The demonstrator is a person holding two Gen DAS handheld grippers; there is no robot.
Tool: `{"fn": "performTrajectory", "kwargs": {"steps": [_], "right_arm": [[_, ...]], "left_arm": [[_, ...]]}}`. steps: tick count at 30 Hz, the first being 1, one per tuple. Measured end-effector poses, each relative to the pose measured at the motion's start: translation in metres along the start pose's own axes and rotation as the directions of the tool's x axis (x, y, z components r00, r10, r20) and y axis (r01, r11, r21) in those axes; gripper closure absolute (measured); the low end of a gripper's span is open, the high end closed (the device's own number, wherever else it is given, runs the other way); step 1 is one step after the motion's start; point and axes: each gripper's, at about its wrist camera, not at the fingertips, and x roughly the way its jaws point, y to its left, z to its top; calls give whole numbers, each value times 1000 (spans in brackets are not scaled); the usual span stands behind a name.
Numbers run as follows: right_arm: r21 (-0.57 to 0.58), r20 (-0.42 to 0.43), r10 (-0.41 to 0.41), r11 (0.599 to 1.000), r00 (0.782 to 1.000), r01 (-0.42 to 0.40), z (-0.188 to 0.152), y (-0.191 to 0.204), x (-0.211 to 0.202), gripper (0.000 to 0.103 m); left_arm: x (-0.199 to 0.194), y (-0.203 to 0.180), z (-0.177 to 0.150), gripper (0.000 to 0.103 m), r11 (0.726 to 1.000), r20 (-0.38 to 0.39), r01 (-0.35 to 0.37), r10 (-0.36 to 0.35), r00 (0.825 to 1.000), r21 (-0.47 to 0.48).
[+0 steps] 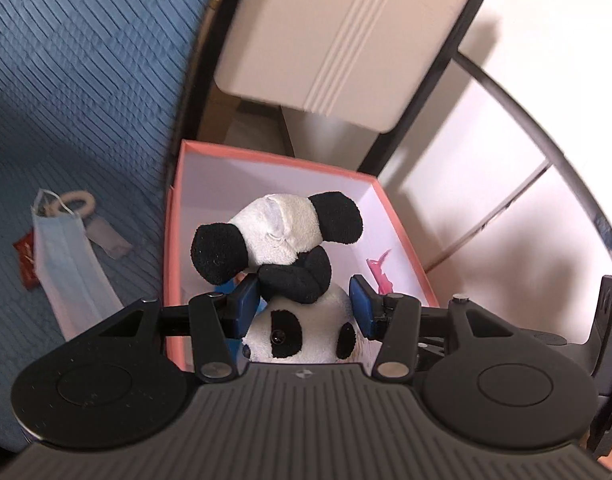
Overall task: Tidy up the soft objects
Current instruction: 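Carry the panda plush and pink toy over the pink box with both tools, then open both tools to drop the panda and pink toy into the box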
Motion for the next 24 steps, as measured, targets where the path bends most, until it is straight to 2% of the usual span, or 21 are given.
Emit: {"fn": "performTrajectory", "kwargs": {"steps": [8,17,20,22,24], "right_arm": [[14,-61,-25,1000,998,26,-14,-29,22,70],[52,-107,-45,997,993,51,-24,-46,39,69],[61,-114,-44,997,992,52,-25,-46,39,66],[64,-115,-46,997,992,54,-25,-46,33,58],[64,-101,-43,997,994,50,-24,-43,28,52]], "left_arm": [[44,-7,-19,48,1000,-81,-12,13,997,13],[63,-9,-30,48,999,-131,-14,18,991,34],[61,-11,-31,43,999,-130,3,3,992,46],[57,-15,-29,33,998,-116,-4,11,993,65],[51,-17,-27,29,998,-96,3,4,995,70]]}}
